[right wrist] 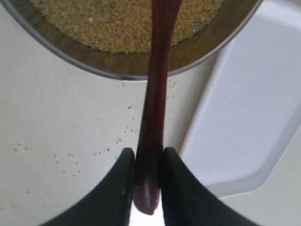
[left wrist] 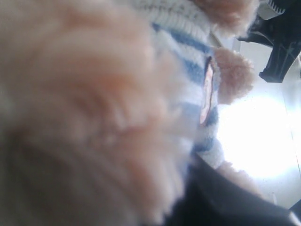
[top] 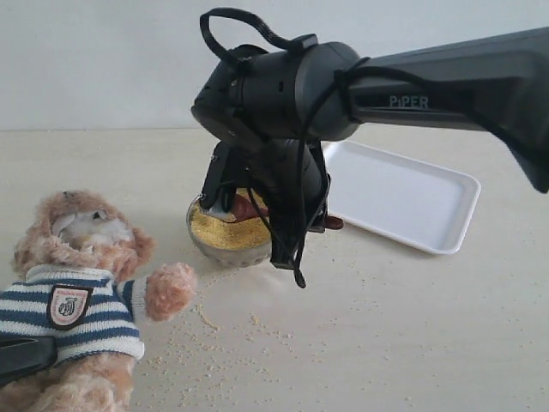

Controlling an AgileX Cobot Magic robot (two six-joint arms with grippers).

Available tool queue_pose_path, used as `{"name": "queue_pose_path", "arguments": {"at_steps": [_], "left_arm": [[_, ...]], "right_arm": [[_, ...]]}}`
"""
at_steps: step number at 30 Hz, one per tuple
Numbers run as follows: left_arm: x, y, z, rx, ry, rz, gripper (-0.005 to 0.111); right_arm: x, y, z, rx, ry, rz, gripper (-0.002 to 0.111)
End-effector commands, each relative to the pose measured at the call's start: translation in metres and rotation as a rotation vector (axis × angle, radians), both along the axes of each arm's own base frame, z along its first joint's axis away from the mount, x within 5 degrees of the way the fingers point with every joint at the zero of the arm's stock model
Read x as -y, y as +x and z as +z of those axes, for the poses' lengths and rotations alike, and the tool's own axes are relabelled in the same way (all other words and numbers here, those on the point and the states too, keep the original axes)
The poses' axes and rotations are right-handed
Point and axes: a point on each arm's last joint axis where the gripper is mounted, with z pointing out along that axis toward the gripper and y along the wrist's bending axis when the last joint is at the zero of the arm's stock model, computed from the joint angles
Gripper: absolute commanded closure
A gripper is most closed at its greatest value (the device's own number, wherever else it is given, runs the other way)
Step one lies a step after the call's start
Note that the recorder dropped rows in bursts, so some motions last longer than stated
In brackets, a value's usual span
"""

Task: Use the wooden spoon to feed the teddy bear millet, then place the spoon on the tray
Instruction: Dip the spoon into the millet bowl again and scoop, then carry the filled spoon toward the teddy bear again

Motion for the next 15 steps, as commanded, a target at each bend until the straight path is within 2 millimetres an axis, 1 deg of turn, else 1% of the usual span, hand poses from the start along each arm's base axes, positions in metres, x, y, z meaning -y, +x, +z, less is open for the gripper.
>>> {"name": "queue_pose_path", "arguments": {"at_steps": [1, 4, 8, 10, 11, 14, 15], "left_arm": [[0.001, 0.001, 0.003, 0.022, -0.022, 0.003, 0.102], [0.001, 0.001, 0.003, 0.022, -0.022, 0.003, 0.102], [0.001, 0.001, 0.003, 0.022, -0.022, 0.003, 0.102], [0.001, 0.001, 0.003, 0.022, -0.022, 0.003, 0.102], [0.001, 0.001, 0.003, 0.022, -0.022, 0.003, 0.102], [0.001, 0.001, 0.003, 0.022, -0.022, 0.003, 0.102], [0.001, 0.001, 0.003, 0.022, -0.022, 0.003, 0.102]], "right_arm": [[0.009, 0.006, 0.002, -0.051, 0.066, -0.076, 0.108], [0.014, 0.010, 0.001, -0.078, 0.104, -0.124, 0.108], [0.013, 0.008, 0.002, -0.104, 0.136, -0.148, 0.108], [0.013, 0.005, 0.010, -0.115, 0.173, -0.152, 0.108], [0.017, 0.007, 0.019, -0.082, 0.172, -0.152, 0.108], [0.020, 0.000, 0.045, -0.062, 0.246, -0.165, 0.108], [0.021, -0.002, 0.052, -0.056, 0.260, -0.165, 0.108]]}}
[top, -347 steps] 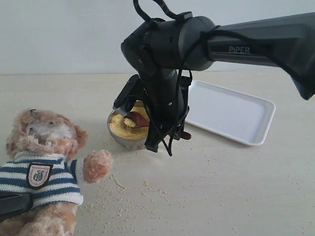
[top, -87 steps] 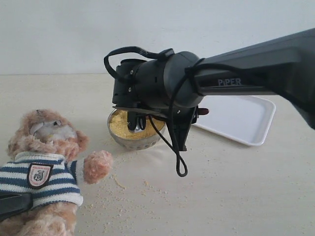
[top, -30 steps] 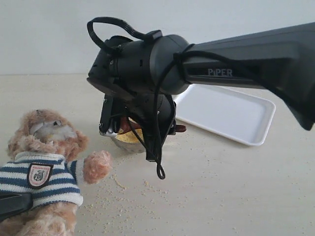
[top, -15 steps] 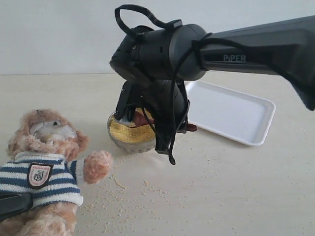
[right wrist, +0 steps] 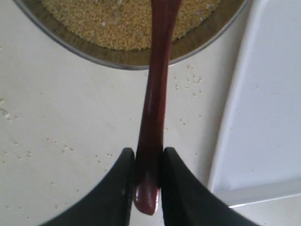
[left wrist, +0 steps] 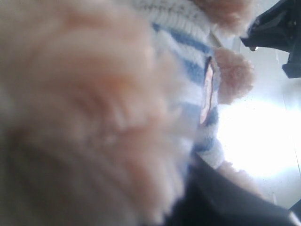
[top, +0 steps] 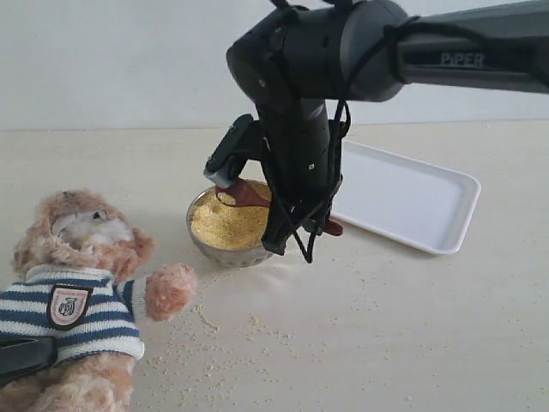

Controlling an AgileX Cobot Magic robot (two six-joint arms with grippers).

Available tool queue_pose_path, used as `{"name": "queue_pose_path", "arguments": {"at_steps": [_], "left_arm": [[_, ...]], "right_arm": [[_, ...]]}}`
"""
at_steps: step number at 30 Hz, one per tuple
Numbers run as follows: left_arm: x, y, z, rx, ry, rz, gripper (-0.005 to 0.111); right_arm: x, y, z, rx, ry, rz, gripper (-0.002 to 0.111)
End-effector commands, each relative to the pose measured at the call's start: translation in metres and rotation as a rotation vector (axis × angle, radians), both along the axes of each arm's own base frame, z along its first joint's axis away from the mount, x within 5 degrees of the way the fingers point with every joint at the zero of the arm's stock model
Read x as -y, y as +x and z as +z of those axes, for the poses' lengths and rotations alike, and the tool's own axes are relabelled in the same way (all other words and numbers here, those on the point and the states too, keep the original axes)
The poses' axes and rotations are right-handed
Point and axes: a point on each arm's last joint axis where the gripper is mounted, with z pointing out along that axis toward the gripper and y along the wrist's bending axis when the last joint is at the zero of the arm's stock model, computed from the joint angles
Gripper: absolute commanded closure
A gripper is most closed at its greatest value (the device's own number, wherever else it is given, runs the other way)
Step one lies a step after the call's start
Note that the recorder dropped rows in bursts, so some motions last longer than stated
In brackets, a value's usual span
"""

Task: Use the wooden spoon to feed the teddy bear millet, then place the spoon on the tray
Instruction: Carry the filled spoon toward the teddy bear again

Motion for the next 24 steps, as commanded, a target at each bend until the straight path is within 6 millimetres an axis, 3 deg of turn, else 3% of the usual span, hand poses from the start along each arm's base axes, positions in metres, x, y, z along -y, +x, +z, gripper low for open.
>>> {"name": "queue_pose_path", "arguments": {"at_steps": [1, 9, 24], "left_arm": [[0.001, 0.001, 0.003, 0.022, -0.022, 0.003, 0.102], [0.001, 0.001, 0.003, 0.022, -0.022, 0.003, 0.102], [0.001, 0.001, 0.003, 0.022, -0.022, 0.003, 0.102]], "right_arm": [[0.006, -0.005, 0.033, 0.039, 0.079, -0.018, 0.108], [0.002, -0.026, 0.065, 0.023, 0.210, -0.014, 0.108], [-0.044, -0.079, 0.066, 0.010, 0.216, 0.142, 0.108]]}}
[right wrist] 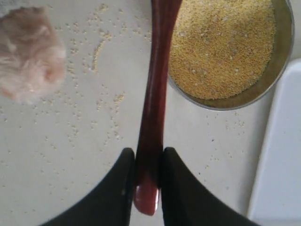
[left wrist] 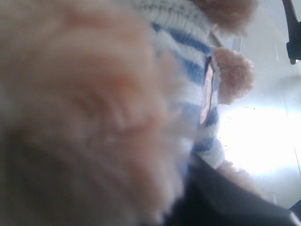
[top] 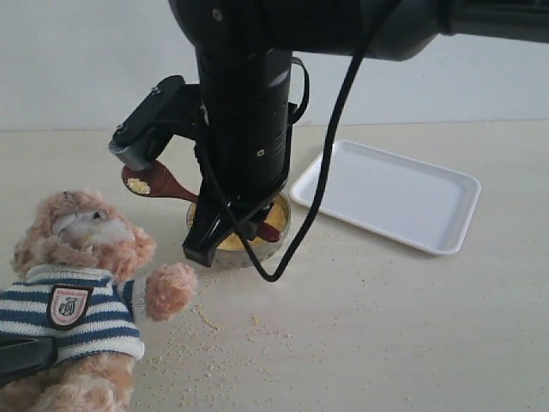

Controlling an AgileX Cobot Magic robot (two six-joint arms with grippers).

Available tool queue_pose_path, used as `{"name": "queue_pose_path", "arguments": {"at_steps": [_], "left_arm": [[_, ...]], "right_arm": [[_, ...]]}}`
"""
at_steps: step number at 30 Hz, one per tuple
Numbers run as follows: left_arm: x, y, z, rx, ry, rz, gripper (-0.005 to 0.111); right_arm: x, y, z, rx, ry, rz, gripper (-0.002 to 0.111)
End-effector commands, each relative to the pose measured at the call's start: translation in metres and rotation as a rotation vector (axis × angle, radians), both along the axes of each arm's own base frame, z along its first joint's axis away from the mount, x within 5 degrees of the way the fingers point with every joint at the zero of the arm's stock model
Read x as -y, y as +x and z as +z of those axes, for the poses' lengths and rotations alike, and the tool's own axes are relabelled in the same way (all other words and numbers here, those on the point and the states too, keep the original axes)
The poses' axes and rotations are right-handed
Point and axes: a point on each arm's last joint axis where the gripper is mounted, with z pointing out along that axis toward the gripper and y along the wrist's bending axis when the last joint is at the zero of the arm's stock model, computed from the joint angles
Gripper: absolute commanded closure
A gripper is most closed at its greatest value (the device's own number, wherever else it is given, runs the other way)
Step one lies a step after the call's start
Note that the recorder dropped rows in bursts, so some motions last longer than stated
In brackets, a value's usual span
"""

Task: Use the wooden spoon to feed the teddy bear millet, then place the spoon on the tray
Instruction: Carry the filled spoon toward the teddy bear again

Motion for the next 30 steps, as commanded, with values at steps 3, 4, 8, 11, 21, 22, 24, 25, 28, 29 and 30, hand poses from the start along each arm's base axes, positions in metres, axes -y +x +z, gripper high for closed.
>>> {"name": "queue_pose_path", "arguments": {"at_steps": [3, 4, 8, 11, 21, 22, 24, 25, 28, 29, 30], "left_arm": [[0.001, 0.001, 0.003, 0.022, -0.022, 0.003, 0.102], [0.001, 0.001, 0.003, 0.022, -0.022, 0.003, 0.102], [0.001, 0.001, 0.003, 0.022, -0.022, 0.003, 0.102], [0.001, 0.001, 0.003, 0.022, -0.022, 0.003, 0.102], [0.001, 0.001, 0.003, 0.022, -0.021, 0.003, 0.102], [0.001, 0.001, 0.003, 0.022, -0.021, 0.003, 0.102], [0.001, 0.001, 0.003, 0.022, -0.021, 0.003, 0.102], [0.001, 0.001, 0.003, 0.022, -0.021, 0.003, 0.102], [0.001, 0.001, 0.003, 0.022, -0.021, 0.003, 0.102], [0.001, 0.001, 0.003, 0.022, -0.021, 0.003, 0.102], [0.001, 0.001, 0.003, 0.022, -0.021, 0.003, 0.102]], "right_arm": [[-0.014, -0.020, 0.007, 0.014, 0.013, 0.057, 0.108], [-0.015, -0.022, 0.007, 0.016, 0.012, 0.064, 0.108], [-0.021, -0.030, 0.006, 0.026, 0.003, 0.090, 0.108], [-0.024, -0.035, 0.006, 0.040, -0.006, 0.111, 0.108], [-0.034, -0.044, 0.000, 0.103, -0.064, 0.160, 0.108], [-0.036, -0.046, -0.002, 0.122, -0.081, 0.175, 0.108], [-0.041, -0.049, -0.006, 0.164, -0.121, 0.206, 0.108], [-0.044, -0.051, -0.009, 0.188, -0.143, 0.223, 0.108], [-0.056, -0.053, -0.014, 0.269, -0.143, 0.275, 0.108], [-0.058, -0.053, -0.014, 0.300, -0.143, 0.283, 0.108], [-0.060, -0.053, -0.016, 0.330, -0.152, 0.292, 0.108]]}}
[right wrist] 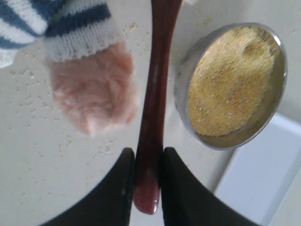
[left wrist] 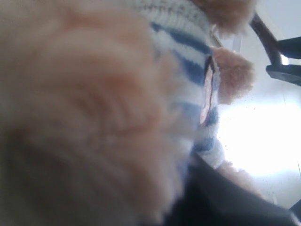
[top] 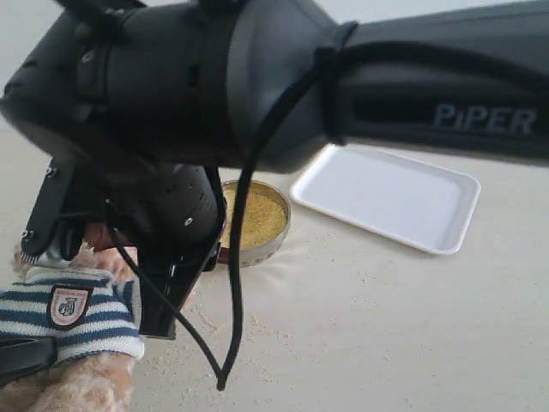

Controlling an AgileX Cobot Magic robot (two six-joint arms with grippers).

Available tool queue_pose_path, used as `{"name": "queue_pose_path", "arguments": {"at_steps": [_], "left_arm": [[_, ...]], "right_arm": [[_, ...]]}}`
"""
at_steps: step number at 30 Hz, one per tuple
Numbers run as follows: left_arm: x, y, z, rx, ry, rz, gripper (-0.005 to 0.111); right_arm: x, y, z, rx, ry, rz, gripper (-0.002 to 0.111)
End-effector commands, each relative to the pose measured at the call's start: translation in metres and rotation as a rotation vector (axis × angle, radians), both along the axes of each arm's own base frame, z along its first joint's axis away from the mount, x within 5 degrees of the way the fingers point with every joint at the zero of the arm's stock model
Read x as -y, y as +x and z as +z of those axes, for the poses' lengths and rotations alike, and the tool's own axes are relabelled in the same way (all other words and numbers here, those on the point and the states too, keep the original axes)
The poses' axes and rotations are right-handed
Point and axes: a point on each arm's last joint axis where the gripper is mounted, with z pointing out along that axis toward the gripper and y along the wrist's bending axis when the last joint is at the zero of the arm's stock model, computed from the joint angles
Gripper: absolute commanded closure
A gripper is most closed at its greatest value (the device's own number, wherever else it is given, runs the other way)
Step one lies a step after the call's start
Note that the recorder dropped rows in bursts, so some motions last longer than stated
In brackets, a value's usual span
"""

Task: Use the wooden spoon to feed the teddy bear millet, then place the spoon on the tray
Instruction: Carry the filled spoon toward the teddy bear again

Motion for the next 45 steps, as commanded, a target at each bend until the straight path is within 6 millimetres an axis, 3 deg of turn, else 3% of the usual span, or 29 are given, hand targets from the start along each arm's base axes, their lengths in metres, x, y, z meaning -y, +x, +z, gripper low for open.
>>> {"name": "queue_pose_path", "arguments": {"at_steps": [1, 11, 45], "left_arm": [[0.001, 0.001, 0.003, 0.022, -0.021, 0.003, 0.102], [0.001, 0.001, 0.003, 0.022, -0.021, 0.003, 0.102], [0.001, 0.001, 0.003, 0.022, -0.021, 0.003, 0.102]], "right_arm": [[-0.013, 0.000, 0.000, 0.148, 0.006, 0.059, 0.108], [-0.012, 0.007, -0.014, 0.257, -0.135, 0.010, 0.108], [-0.020, -0.003, -0.010, 0.371, -0.097, -0.023, 0.108]]}}
